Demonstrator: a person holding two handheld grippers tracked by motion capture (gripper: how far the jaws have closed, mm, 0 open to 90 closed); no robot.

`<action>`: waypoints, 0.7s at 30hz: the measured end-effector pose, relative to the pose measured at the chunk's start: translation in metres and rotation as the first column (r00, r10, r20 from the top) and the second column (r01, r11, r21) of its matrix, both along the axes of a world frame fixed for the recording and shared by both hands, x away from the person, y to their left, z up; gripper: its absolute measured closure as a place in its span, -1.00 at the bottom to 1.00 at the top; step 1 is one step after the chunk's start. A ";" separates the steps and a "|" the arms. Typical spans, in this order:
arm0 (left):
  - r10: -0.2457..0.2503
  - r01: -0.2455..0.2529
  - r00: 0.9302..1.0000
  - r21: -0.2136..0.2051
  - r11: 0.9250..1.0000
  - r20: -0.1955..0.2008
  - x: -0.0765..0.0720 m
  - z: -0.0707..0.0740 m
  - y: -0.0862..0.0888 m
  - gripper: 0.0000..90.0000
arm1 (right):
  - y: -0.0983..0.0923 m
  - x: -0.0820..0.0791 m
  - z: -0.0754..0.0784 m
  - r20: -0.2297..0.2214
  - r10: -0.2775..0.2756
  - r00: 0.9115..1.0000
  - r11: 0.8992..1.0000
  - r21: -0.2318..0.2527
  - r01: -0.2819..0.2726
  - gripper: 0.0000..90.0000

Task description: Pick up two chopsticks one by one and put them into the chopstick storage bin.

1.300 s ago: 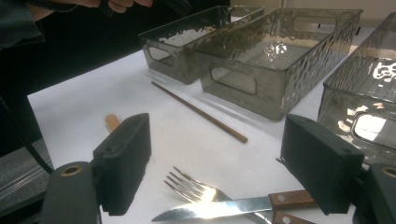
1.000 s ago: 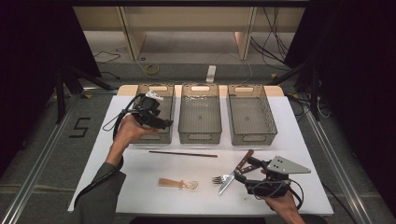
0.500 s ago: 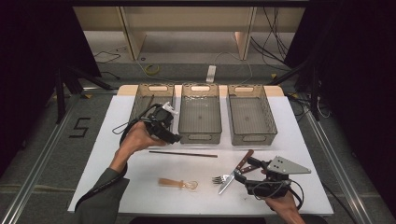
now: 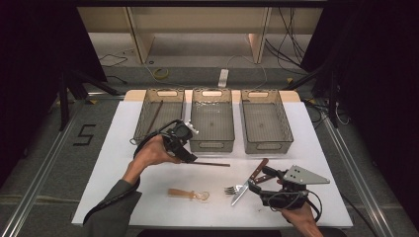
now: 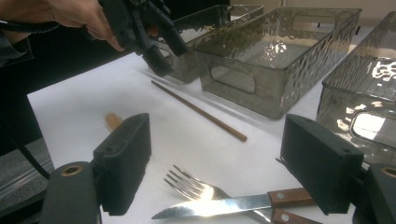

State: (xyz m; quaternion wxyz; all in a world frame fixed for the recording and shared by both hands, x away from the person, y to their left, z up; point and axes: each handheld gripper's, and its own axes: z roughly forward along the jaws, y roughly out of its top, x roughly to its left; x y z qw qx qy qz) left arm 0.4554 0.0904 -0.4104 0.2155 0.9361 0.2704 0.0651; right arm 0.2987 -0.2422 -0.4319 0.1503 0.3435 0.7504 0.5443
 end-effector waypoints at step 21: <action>0.011 -0.003 0.996 0.078 0.997 -0.093 0.012 -0.037 -0.005 0.02 | 0.001 0.000 0.000 0.001 0.005 1.000 1.000 -0.003 -0.005 -0.44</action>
